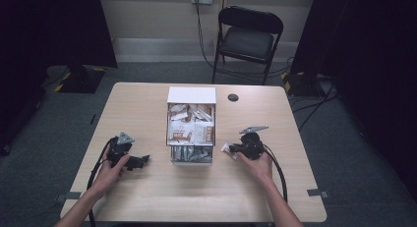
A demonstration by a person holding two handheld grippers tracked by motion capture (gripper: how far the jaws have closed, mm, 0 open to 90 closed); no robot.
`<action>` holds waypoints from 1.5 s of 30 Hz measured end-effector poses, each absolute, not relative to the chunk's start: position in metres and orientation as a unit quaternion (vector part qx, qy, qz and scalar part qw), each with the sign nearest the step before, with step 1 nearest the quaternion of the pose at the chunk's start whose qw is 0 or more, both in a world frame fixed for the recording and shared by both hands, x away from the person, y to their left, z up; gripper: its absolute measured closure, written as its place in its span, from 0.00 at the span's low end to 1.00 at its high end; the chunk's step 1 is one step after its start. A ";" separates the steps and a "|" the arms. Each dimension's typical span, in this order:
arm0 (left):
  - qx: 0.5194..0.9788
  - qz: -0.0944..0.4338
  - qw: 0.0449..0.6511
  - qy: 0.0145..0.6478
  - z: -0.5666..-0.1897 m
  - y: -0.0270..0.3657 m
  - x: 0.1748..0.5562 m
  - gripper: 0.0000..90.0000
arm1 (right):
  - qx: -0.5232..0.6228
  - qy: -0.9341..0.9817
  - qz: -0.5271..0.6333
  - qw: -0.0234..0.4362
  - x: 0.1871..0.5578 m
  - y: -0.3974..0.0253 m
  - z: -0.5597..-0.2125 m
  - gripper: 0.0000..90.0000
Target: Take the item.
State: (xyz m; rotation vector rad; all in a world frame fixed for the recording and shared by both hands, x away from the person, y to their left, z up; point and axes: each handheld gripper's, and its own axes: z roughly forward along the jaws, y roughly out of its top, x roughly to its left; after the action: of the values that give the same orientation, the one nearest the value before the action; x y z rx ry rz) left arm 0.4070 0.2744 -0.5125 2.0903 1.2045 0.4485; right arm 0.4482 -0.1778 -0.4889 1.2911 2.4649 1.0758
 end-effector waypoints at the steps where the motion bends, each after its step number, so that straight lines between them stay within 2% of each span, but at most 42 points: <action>1: 0.802 0.172 0.337 0.462 -0.513 0.274 0.407 0.00 | 0.432 0.823 0.359 0.081 0.448 -0.178 -0.489 0.87; 9: 0.801 0.172 0.338 0.463 -0.513 0.274 0.407 0.00 | 0.445 0.812 0.368 0.083 0.449 -0.182 -0.486 0.73; 15: 0.802 0.172 0.337 0.462 -0.513 0.274 0.407 0.00 | 0.458 0.798 0.382 0.087 0.450 -0.187 -0.483 0.55; 19: 0.802 0.172 0.337 0.462 -0.513 0.274 0.407 0.00 | 0.461 0.795 0.384 0.092 0.451 -0.189 -0.484 0.48; 20: 0.801 0.172 0.338 0.463 -0.513 0.274 0.407 0.00 | 0.463 0.792 0.387 0.092 0.451 -0.190 -0.483 0.42; 27: 0.801 0.172 0.338 0.463 -0.513 0.274 0.407 0.00 | 0.469 0.788 0.388 0.090 0.452 -0.191 -0.481 0.33; 29: 0.801 0.172 0.338 0.463 -0.513 0.274 0.407 0.00 | 0.472 0.785 0.392 0.091 0.451 -0.191 -0.477 0.26; 36: 0.801 0.172 0.338 0.463 -0.513 0.274 0.407 0.00 | 0.480 0.777 0.395 0.101 0.445 -0.194 -0.466 0.18; 45: 0.802 0.172 0.337 0.462 -0.513 0.274 0.407 0.00 | 0.492 0.762 0.405 0.115 0.433 -0.208 -0.448 0.18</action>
State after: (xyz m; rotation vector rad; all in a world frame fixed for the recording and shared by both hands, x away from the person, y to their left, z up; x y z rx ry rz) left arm 0.4070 0.2744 -0.5125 2.0901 1.2048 0.4483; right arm 0.4334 -0.2076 -0.4485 1.4413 2.2345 1.1860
